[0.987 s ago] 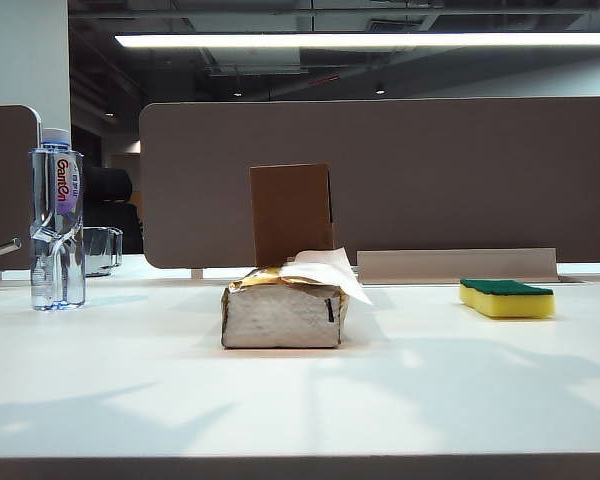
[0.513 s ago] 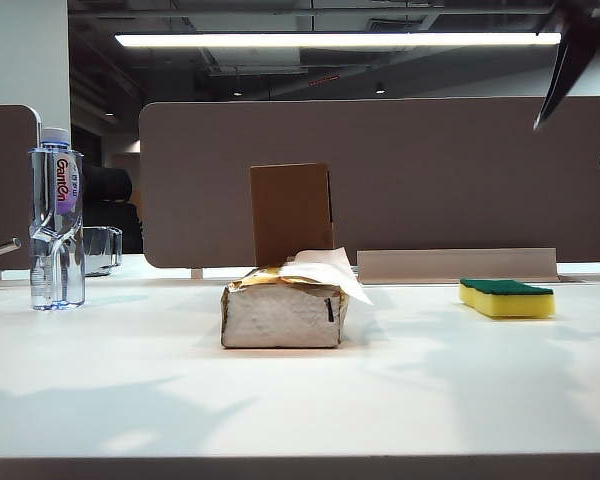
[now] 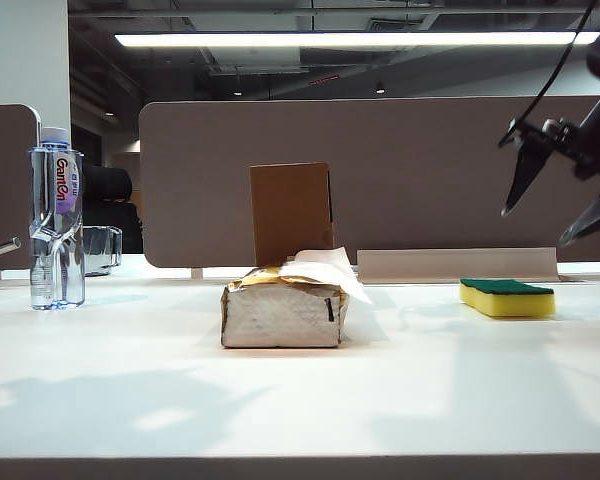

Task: Move the sponge from right to left to wipe the table, avoiding obstacles on the table, and finally reaching the bottle of mineral water.

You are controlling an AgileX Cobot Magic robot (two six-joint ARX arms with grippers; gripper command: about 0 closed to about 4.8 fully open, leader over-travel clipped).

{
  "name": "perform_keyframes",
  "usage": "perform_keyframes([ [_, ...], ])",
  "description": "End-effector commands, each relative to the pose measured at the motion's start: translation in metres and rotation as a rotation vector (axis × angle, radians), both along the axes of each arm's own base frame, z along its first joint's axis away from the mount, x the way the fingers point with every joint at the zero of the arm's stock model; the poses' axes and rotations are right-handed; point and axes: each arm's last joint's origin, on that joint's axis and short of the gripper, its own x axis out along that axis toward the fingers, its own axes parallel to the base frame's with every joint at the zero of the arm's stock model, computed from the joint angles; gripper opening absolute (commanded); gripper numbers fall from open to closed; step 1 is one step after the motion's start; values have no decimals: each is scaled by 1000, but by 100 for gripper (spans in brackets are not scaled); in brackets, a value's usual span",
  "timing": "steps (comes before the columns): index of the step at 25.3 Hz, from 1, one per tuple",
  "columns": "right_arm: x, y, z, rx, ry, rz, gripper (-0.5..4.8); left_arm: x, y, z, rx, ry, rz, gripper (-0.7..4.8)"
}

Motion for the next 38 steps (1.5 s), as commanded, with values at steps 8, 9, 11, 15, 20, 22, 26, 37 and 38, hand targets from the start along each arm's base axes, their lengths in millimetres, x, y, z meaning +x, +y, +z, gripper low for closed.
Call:
perform_keyframes([
  [8, 29, 3, -41, -5, 76, 27, 391, 5, 0, -1, -2, 24, -10, 314],
  [9, 30, 5, -43, -13, 76, 43, 390, 6, -1, -1, -2, 29, -11, 314],
  [11, 30, 5, -47, -16, 82, 47, 390, 8, -1, -2, -1, 37, -11, 314],
  [15, 32, 9, -53, -26, 98, 49, 387, 8, -1, -3, -1, 43, -11, 314],
  [20, 36, 10, -62, -117, 112, 8, 341, 8, -1, -3, 0, 45, -11, 314],
  [22, 38, 10, -61, -124, 86, 15, 279, 8, -1, -3, 0, 44, -11, 314],
  [26, 40, 11, -64, -120, 73, 21, 196, 8, -1, -3, 2, 41, -11, 314],
  [37, 42, 11, -75, -120, 104, 23, -9, 8, -1, -3, 1, 49, -12, 314],
  [38, 41, 12, -76, -120, 108, 23, -9, 8, -1, -3, 1, 51, -12, 314],
])
